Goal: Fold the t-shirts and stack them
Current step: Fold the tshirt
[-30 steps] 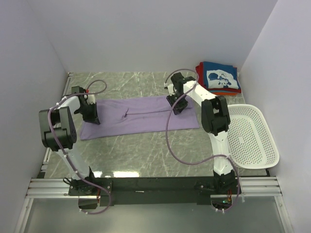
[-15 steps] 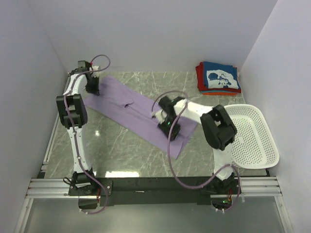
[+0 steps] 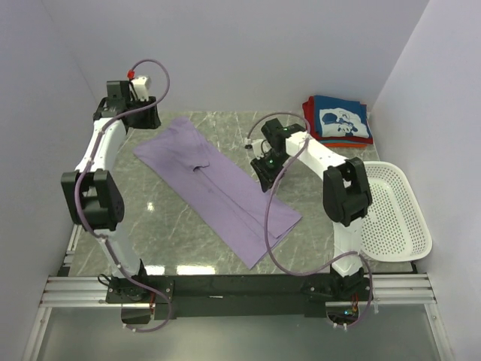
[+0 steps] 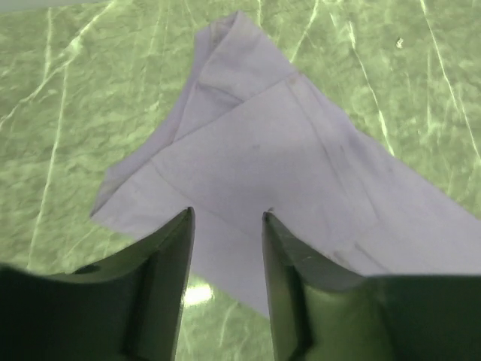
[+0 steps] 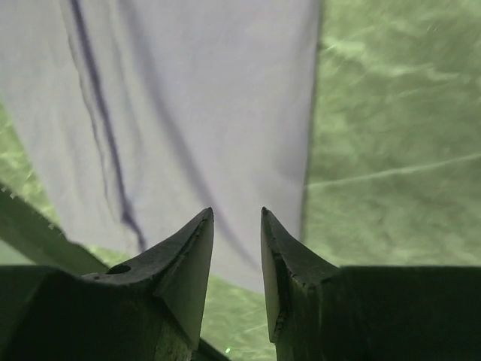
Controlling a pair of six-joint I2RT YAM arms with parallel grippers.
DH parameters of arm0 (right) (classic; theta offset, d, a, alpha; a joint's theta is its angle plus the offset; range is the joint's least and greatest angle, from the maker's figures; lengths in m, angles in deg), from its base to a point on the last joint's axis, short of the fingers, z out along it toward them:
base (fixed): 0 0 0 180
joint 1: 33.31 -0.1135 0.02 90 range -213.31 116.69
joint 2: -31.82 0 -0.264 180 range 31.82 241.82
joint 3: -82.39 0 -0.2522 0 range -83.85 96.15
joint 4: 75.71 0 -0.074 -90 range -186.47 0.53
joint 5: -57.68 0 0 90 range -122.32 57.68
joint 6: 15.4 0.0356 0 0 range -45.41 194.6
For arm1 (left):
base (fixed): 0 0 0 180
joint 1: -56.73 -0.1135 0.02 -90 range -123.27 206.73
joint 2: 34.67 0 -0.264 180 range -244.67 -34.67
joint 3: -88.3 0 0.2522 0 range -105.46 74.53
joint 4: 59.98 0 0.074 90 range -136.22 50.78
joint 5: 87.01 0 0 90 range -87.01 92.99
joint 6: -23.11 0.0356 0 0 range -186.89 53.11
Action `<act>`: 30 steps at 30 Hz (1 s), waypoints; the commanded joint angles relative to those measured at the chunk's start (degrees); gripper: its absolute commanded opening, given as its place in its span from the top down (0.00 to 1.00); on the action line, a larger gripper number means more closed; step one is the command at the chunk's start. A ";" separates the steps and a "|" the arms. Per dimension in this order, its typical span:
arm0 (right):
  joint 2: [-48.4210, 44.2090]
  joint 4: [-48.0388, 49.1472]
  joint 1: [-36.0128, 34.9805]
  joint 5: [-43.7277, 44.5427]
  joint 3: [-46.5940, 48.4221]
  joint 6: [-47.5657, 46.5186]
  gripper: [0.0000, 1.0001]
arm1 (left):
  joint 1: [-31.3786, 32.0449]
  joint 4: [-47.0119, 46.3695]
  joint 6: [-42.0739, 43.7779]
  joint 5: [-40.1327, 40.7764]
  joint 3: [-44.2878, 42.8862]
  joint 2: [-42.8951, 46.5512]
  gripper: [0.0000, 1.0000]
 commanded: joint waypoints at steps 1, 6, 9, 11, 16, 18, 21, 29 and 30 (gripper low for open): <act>4.82 -3.52 -1.93 2.66 2.59 -1.44 0.61 | -0.62 -4.24 -2.19 -2.26 6.79 5.89 0.45; 7.65 -3.35 -2.36 5.12 1.46 -1.09 0.62 | -3.86 -7.06 -7.55 -8.04 13.04 10.83 0.44; 7.92 -2.56 -4.03 5.74 -2.40 -0.65 0.64 | -7.55 -6.63 -9.31 -10.34 13.22 11.45 0.46; 7.48 -1.68 -6.23 5.56 -6.69 0.05 0.64 | -8.35 -4.89 -10.02 -10.61 12.96 10.84 0.55; 4.67 -0.01 -14.04 0.13 -16.37 1.20 0.65 | -7.92 -2.15 -10.45 -12.19 15.42 8.56 0.75; 3.00 -0.27 -19.14 -3.82 -17.88 0.85 0.65 | -6.78 -1.71 -10.28 -11.67 17.00 7.50 0.80; 0.72 -1.50 -23.45 -12.26 -17.80 -0.47 0.64 | -4.59 -2.32 -10.46 -9.56 19.20 5.48 0.87; -4.83 -3.88 -18.72 -20.19 -11.12 -2.06 0.61 | 1.66 -2.33 -9.23 -4.55 13.86 -4.80 0.90; -5.53 -3.62 -17.67 -20.19 -10.86 -1.79 0.61 | 2.80 -2.15 -9.14 -3.50 13.06 -6.03 0.90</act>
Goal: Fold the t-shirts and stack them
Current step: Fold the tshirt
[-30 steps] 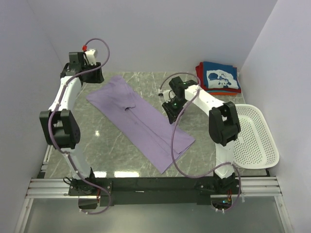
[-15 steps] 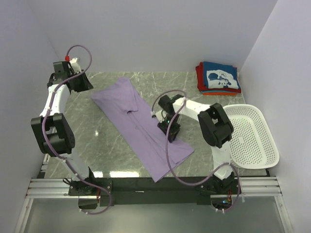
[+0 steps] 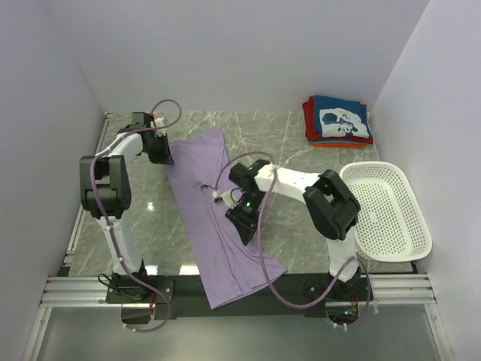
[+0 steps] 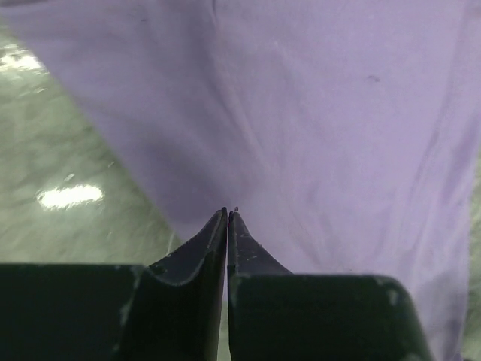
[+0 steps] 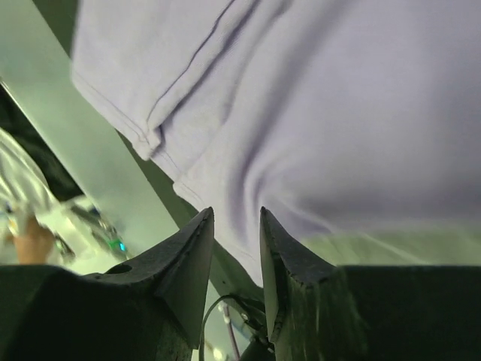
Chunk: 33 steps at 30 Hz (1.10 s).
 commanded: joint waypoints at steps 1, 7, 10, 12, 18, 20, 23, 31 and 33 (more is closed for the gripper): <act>-5.31 -0.29 6.20 -3.10 3.29 -0.33 0.61 | 2.09 -0.05 0.65 3.52 -5.18 -4.37 0.91; -6.11 0.94 16.06 -2.05 6.18 1.78 0.61 | 7.09 -0.40 0.22 6.34 -9.40 -11.93 0.92; -6.37 1.99 20.45 -0.72 8.20 3.19 0.61 | 10.25 0.39 -0.75 5.90 -14.75 -17.63 0.93; -5.76 2.43 23.44 -0.81 9.26 4.33 0.61 | 12.70 1.79 -1.36 5.81 -22.21 -21.43 0.94; -3.30 4.80 29.24 0.77 14.09 6.62 0.61 | 15.88 6.98 -2.68 5.20 -56.12 -39.00 0.90; -1.90 6.21 29.51 2.08 18.04 7.58 0.61 | 15.71 2.70 -2.77 4.76 -58.19 -39.73 0.87; 1.62 7.70 29.51 1.83 24.98 9.69 0.61 | 15.44 -8.55 -2.43 4.84 -45.47 -29.38 0.82; 10.68 16.30 28.73 -4.05 32.30 23.55 0.61 | 14.74 -7.70 -1.19 4.25 -24.48 -5.64 0.79; 11.21 18.42 28.29 -4.50 30.02 25.51 0.61 | 14.39 -7.34 -2.33 1.26 -18.40 -0.82 0.81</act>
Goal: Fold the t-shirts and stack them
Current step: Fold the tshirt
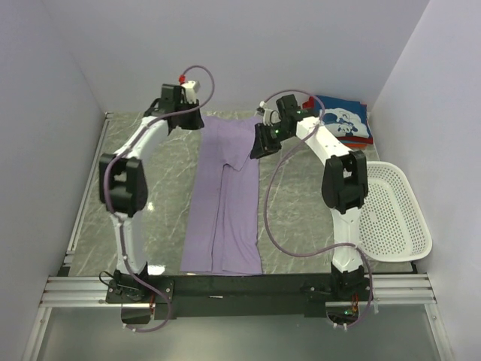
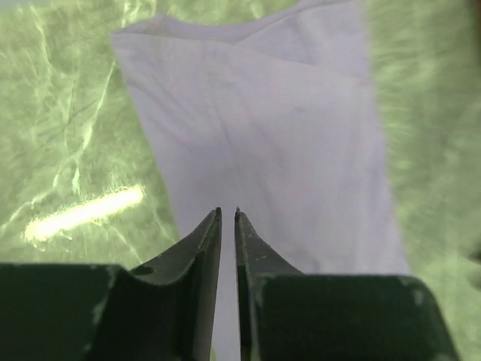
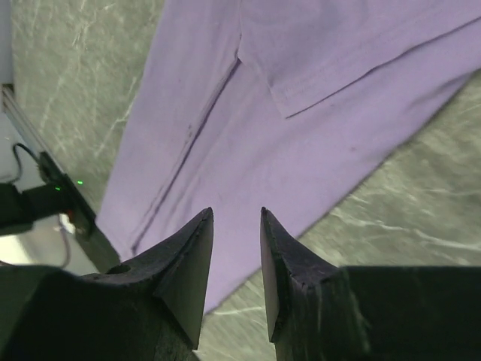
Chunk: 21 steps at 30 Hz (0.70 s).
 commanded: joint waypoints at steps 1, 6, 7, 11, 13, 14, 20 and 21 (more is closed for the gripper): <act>1.37 6.12 -1.35 -3.06 -1.88 7.70 0.61 | -0.14 -1.35 -1.13 -5.83 12.37 10.70 0.82; 6.37 7.98 -1.71 -6.31 -1.54 11.30 0.62 | -0.14 -4.17 -4.47 -9.54 27.01 17.82 0.85; 7.34 7.37 -1.79 -3.70 0.04 13.31 0.63 | -0.06 -4.00 -4.73 -9.89 29.64 18.44 0.85; 12.43 7.01 -1.88 -1.40 2.95 15.35 0.65 | -0.14 -4.52 -5.27 -11.47 35.37 20.47 0.86; 14.02 7.36 -1.88 -1.13 4.26 16.57 0.67 | -0.14 -4.17 -5.00 -11.65 37.22 20.82 0.86; 16.29 6.93 -1.88 -0.08 5.23 16.93 0.67 | -0.14 -3.82 -4.57 -11.65 37.57 20.82 0.86; 23.25 5.87 -0.30 0.46 12.70 19.04 0.73 | -0.67 -2.85 -3.86 -11.48 40.65 21.09 0.86; 23.95 6.13 -0.04 0.80 14.19 19.91 0.74 | -0.85 -2.76 -3.77 -11.65 40.74 20.91 0.86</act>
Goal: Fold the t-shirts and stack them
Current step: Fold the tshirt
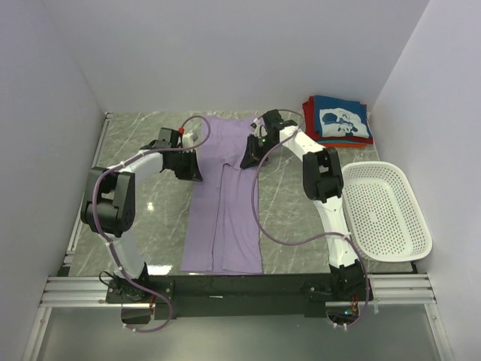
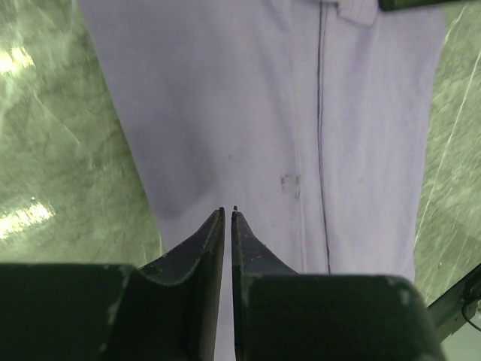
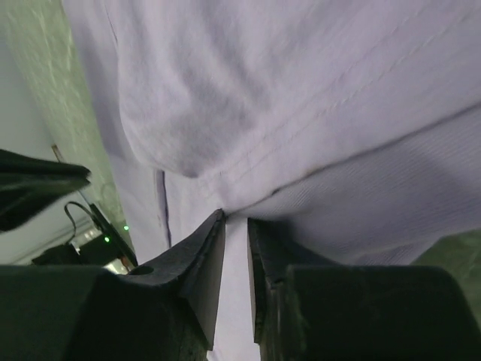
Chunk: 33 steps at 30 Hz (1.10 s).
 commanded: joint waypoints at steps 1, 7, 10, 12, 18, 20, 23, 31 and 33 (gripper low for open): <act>4.13 1.52 1.95 3.71 4.34 2.37 0.75 | -0.61 -0.36 0.56 -1.64 0.57 1.48 0.86; 5.63 3.01 3.36 5.99 7.33 4.04 0.77 | -1.93 0.88 1.00 -2.61 -2.68 -1.86 0.86; 6.07 3.98 4.06 8.37 9.18 4.39 0.77 | -2.01 -1.06 -0.23 -3.83 -5.93 -4.75 0.86; 6.25 4.68 4.59 8.29 9.62 4.66 0.77 | -1.93 -1.76 -1.90 -5.15 -9.60 -8.00 0.86; 6.78 6.09 4.77 8.02 10.32 5.18 0.77 | -1.93 -2.73 -4.89 -6.30 -18.48 -17.06 0.85; 6.78 7.14 4.77 8.11 10.32 5.62 0.77 | -2.10 -2.03 -5.15 -6.21 -20.08 -20.12 0.86; 6.95 8.90 4.77 8.29 10.50 6.76 0.76 | -2.28 -2.38 -5.77 -6.12 -21.32 -22.51 0.87; 6.60 15.57 4.85 12.24 9.54 11.16 0.73 | -2.89 -3.61 -9.28 -7.09 -25.09 -26.99 0.87; 6.78 18.03 4.94 13.38 9.45 12.13 0.71 | -3.16 -3.09 -9.81 -7.53 -28.07 -29.19 0.87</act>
